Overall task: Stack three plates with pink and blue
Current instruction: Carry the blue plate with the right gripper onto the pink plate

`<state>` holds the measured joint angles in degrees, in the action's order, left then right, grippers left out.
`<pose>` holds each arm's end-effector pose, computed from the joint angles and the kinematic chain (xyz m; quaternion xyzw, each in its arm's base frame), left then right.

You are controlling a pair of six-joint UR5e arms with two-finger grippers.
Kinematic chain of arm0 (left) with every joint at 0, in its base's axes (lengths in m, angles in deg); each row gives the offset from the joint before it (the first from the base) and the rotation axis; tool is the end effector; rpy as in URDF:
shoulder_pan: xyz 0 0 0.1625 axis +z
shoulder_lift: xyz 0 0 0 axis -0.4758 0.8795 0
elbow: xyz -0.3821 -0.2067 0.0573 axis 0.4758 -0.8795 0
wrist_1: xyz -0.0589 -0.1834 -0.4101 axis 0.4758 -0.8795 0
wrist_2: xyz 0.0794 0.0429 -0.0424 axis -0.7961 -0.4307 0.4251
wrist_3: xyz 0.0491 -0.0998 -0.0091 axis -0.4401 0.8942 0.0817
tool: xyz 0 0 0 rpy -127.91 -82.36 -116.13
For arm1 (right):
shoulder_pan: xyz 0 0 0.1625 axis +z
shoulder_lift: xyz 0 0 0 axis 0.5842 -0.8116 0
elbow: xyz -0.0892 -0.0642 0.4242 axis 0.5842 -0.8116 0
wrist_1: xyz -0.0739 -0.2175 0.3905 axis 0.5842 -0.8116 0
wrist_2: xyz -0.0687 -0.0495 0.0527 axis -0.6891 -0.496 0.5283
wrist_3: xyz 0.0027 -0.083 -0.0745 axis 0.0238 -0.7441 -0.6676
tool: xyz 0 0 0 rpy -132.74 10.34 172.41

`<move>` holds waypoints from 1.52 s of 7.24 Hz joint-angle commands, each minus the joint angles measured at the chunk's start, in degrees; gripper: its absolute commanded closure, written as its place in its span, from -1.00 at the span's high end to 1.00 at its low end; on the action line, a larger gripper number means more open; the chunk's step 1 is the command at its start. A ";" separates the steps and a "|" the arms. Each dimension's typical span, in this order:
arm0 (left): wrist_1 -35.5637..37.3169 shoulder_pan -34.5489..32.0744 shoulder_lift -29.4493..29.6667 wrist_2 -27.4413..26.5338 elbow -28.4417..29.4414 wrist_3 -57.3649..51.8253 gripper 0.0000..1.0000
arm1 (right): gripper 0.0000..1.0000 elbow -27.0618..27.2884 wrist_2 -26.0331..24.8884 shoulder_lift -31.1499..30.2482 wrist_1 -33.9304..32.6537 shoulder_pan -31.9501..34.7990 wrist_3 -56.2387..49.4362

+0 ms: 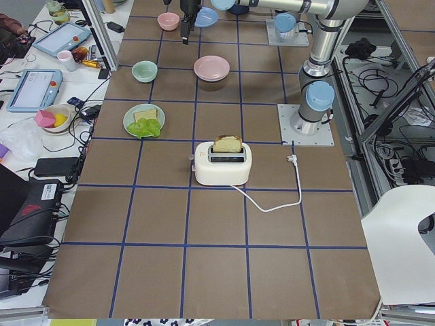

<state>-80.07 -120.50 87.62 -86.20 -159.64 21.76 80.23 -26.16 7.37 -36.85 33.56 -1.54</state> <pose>-0.1518 -0.5795 0.5316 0.1002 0.9927 -0.0646 0.0162 -0.0728 -0.6358 0.2631 -0.0829 0.9777 0.0997 0.1650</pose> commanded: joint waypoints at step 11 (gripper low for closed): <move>-0.61 2.35 -0.83 0.15 -0.79 -0.23 1.00 | 0.87 6.70 1.71 2.71 -14.04 31.33 26.59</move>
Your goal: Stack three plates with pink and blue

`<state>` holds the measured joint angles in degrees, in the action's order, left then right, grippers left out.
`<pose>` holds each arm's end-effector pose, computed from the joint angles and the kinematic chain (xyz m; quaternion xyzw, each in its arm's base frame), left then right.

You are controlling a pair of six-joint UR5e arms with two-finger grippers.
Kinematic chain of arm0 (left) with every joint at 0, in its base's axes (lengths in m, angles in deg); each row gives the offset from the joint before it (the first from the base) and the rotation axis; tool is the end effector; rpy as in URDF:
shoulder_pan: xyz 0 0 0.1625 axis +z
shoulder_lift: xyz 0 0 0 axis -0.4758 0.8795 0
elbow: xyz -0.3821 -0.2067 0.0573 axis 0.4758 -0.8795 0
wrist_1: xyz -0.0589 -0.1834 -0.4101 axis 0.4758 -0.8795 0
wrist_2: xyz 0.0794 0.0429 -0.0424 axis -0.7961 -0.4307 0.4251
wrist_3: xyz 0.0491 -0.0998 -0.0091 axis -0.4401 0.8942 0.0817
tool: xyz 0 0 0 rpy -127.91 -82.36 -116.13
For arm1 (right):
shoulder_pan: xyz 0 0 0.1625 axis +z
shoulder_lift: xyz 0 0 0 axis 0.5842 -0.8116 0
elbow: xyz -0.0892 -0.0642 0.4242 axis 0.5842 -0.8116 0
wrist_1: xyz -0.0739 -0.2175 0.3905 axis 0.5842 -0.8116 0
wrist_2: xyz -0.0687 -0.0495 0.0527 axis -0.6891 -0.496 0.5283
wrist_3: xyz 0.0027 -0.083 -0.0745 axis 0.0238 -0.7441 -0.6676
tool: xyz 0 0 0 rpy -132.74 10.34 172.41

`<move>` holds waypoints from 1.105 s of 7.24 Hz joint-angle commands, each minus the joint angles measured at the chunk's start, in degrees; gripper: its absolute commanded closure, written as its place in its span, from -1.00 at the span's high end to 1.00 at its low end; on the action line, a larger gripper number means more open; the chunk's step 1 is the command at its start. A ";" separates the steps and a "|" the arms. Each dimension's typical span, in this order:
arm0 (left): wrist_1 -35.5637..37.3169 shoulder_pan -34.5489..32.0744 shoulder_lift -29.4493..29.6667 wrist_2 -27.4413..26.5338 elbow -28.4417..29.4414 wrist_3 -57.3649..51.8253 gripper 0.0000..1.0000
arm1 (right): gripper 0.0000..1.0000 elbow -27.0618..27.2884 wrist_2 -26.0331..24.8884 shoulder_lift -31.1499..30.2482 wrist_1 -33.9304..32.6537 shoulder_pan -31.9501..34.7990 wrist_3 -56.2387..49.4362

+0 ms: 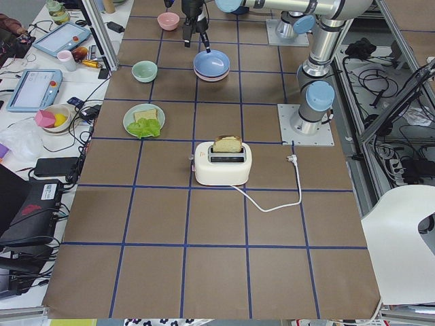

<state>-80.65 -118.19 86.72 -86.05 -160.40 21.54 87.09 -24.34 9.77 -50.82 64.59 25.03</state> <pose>-0.1287 -0.5774 0.5324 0.0822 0.9946 -0.0605 0.0160 0.2680 -0.5771 0.2002 -0.1237 0.9775 0.1269 0.1144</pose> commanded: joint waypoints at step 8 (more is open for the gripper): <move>0.68 0.04 -0.54 -0.09 -2.05 -0.35 1.00 | 1.00 -31.33 -11.88 -3.27 22.62 -5.74 0.37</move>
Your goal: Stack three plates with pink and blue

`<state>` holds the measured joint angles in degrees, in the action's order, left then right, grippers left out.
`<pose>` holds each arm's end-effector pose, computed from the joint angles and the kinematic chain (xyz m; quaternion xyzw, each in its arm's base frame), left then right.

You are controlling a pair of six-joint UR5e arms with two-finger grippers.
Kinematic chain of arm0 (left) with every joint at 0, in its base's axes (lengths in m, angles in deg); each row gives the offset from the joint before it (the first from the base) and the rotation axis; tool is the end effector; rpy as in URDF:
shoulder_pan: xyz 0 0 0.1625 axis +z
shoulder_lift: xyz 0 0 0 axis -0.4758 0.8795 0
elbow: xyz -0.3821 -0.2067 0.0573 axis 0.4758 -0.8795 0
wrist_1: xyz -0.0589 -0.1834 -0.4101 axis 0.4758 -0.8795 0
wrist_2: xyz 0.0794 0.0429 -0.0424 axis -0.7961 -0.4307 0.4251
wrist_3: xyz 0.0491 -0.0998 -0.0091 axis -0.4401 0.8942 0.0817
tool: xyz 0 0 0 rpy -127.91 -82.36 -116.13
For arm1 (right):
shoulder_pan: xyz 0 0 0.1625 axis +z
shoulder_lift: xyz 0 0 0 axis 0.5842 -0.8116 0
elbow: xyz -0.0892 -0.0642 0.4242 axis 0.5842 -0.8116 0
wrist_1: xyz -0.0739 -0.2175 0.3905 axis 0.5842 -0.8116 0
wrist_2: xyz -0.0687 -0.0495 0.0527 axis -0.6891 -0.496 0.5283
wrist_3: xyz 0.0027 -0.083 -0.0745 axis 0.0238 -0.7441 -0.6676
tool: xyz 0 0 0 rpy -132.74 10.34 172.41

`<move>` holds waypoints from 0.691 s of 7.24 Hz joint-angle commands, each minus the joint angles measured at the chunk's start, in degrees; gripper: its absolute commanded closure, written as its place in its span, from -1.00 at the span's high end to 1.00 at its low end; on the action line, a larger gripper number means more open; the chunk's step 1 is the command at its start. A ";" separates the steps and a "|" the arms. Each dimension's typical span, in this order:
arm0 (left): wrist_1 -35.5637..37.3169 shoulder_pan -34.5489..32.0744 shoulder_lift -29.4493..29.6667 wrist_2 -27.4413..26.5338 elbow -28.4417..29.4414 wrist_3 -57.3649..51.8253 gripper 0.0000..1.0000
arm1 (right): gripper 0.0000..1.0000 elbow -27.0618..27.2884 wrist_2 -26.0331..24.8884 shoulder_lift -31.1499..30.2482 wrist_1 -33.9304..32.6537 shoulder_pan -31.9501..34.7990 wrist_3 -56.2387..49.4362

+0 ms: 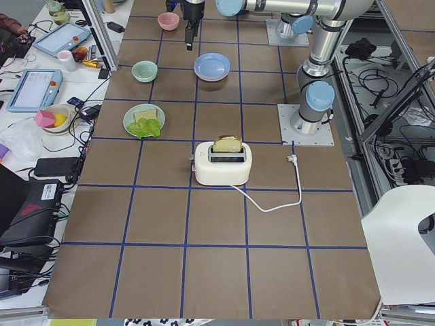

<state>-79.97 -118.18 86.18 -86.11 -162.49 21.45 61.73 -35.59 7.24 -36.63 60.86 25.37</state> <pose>-0.1285 -0.5725 0.5192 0.0830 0.9950 -0.0529 0.0159 0.2172 -0.6724 0.4228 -0.1051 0.9942 0.0042 0.0223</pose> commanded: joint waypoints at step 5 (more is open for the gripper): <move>0.09 0.12 -1.67 0.06 -2.34 -0.79 1.00 | 1.00 -1.47 -2.40 -11.47 15.82 -7.66 -1.11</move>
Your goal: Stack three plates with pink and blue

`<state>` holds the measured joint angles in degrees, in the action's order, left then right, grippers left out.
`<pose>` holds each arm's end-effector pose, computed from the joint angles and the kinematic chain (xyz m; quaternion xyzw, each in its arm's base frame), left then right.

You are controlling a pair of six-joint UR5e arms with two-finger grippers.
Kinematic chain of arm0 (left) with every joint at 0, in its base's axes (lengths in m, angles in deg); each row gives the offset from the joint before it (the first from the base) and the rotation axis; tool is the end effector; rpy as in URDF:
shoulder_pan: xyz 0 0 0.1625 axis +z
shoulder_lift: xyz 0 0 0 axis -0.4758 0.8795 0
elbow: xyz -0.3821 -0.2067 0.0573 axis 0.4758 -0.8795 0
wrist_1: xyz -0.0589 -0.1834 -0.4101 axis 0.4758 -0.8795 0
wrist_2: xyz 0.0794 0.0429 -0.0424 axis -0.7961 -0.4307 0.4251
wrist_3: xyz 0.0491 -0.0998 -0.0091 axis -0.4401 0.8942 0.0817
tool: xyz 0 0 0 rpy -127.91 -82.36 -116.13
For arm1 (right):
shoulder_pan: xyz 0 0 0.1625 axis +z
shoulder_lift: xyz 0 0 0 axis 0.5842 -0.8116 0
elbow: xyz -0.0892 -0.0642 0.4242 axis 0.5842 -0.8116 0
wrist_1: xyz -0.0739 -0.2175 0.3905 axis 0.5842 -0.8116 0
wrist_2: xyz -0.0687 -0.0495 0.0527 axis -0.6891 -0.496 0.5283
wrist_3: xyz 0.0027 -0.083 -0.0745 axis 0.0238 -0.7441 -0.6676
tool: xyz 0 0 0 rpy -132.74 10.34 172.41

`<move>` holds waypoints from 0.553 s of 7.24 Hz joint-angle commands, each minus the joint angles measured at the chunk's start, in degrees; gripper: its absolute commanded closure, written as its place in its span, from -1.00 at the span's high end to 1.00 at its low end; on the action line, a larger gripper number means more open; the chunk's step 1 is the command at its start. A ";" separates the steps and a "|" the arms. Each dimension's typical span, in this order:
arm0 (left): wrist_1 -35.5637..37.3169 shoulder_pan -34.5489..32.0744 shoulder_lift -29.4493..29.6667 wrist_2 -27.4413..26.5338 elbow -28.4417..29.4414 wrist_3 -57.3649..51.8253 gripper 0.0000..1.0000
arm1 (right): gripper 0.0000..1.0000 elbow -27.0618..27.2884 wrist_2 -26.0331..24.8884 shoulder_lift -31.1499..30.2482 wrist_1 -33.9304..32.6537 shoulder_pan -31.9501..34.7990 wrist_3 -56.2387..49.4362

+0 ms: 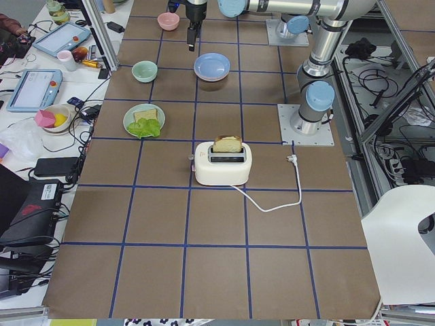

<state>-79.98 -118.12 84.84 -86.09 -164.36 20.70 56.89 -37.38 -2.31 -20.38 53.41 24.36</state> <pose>-0.1280 -0.5616 0.5147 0.0891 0.9947 -0.0481 0.0157 0.1259 -0.6164 0.5492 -0.0490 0.9986 0.0197 0.0080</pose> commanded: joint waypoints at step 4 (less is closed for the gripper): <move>0.18 -0.03 -0.42 0.04 0.05 -0.05 1.00 | 1.00 9.82 -0.77 -5.35 -7.47 0.14 0.24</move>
<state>-79.81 -118.11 84.49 -86.05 -164.61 20.62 65.83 -38.06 -7.07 -27.20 53.44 24.54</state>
